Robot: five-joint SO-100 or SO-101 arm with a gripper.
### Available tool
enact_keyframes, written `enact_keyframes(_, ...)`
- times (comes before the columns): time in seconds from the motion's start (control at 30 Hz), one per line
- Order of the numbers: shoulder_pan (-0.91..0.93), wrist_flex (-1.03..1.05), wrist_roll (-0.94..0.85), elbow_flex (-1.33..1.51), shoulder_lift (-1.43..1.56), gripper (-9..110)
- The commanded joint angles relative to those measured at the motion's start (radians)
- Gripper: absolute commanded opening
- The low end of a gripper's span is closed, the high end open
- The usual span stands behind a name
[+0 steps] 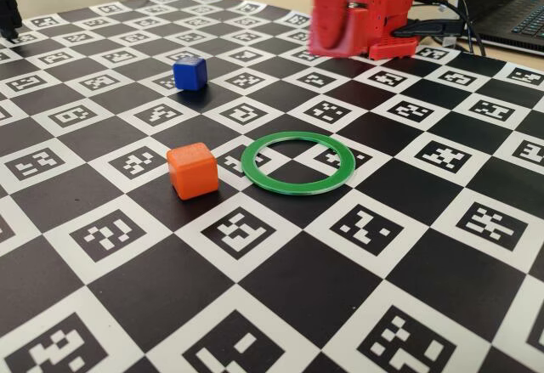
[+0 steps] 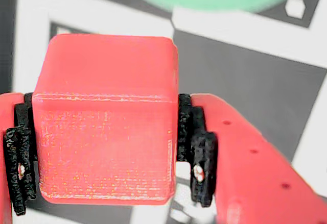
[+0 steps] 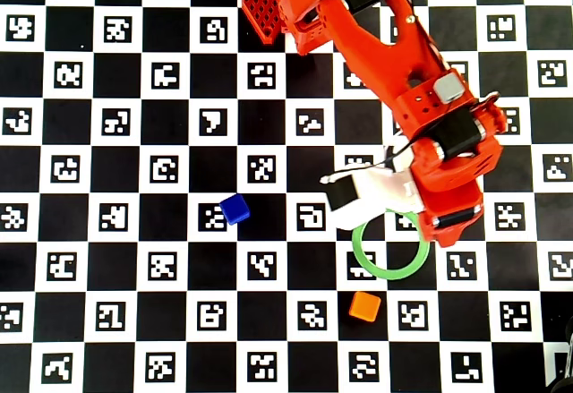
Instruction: Grab the red cube then put it in the green circle then put the blue cube on top and finally the orange cube on top
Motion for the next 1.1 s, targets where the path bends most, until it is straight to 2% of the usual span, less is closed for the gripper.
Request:
enact_keyframes(0.0, 0.032, -0.054, 0.014, -0.043, 0.011, 6)
enact_keyframes(0.37, 0.034, -0.210, 0.023, 0.117, -0.037, 5)
enact_keyframes(1.07, 0.046, -0.324, 0.025, 0.279, -0.094, 5)
